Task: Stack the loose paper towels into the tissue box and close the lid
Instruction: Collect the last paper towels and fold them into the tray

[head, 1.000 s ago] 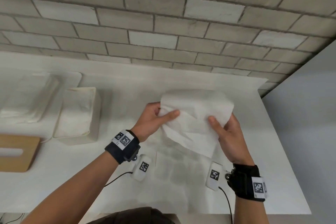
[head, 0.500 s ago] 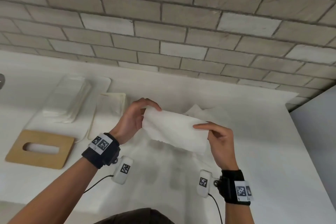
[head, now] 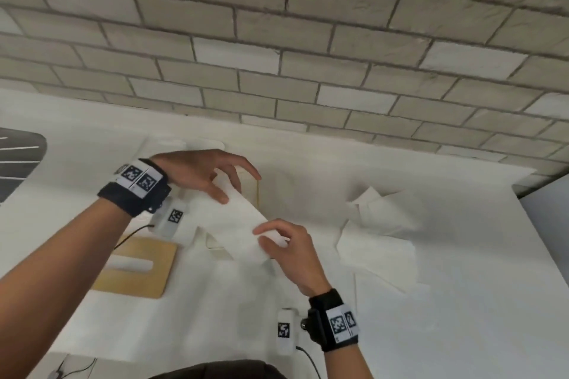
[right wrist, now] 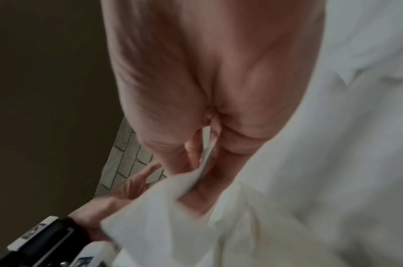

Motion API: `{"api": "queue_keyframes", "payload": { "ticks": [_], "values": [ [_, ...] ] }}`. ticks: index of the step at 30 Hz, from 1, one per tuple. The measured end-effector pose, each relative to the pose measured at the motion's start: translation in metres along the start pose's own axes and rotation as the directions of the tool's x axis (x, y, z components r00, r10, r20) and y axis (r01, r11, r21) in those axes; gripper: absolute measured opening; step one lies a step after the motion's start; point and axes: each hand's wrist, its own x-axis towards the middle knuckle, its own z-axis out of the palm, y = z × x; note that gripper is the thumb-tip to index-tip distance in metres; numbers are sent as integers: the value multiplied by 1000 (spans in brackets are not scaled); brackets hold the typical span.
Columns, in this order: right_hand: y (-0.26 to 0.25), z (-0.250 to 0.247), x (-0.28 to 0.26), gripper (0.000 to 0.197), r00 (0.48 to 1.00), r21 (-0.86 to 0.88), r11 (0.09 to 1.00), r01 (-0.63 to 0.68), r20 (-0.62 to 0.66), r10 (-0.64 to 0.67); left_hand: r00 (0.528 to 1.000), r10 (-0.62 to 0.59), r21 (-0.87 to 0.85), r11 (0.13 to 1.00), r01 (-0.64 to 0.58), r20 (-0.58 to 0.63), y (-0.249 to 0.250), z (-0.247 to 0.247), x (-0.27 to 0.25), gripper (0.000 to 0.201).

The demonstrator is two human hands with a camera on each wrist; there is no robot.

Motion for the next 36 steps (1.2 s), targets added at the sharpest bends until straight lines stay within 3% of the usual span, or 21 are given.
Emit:
{"api": "queue_keyframes", "payload": {
  "ticks": [3,6,8,10,12,15,17,20,23,26,28,29,31,33,36],
  "values": [
    [7,37,18,22,987,132,985,-109,-102,123,960,-32,60,997,51,-279,-26,-14,15,71],
    [2,63,33,20,953,163,974,-159,-231,194,832,14,117,991,61,-555,-41,-2,28,57],
    [-2,77,38,20,932,93,977,-194,-292,213,762,45,97,995,23,-646,-48,16,35,38],
    [0,87,40,23,914,78,967,-243,-315,255,765,56,105,994,15,-641,-58,40,41,23],
    [3,93,39,26,915,41,962,-272,-300,271,817,28,136,989,62,-577,-68,65,45,22],
    [5,89,33,28,942,-46,967,-250,-241,232,928,-89,254,948,190,-361,-85,97,49,62],
    [3,74,27,25,956,-55,979,-196,-235,178,955,-174,392,882,260,-242,-94,111,52,85],
    [10,26,15,18,942,-123,983,-134,-325,88,948,-234,405,862,305,-216,-101,119,53,99],
    [41,-50,-1,15,905,-296,939,-174,-424,34,909,-174,354,880,316,-379,-86,120,55,98],
    [86,-141,-18,18,838,-455,804,-384,-537,97,764,41,283,941,188,-644,-55,130,57,69],
    [112,-196,-28,30,804,-507,684,-524,-558,203,669,129,202,979,31,-732,-24,144,61,46],
    [122,-218,-31,39,810,-543,636,-548,-535,242,649,148,172,985,-27,-746,-8,154,64,38],
    [140,-245,-34,62,854,-656,548,-519,-434,288,659,161,128,987,-98,-734,21,178,72,27],
    [146,-252,-30,80,880,-756,461,-465,-339,332,710,159,91,987,-132,-686,39,204,83,23],
    [150,-261,-23,79,888,-805,418,-421,-270,373,796,110,38,993,-109,-595,62,243,107,22]
  ]
}}
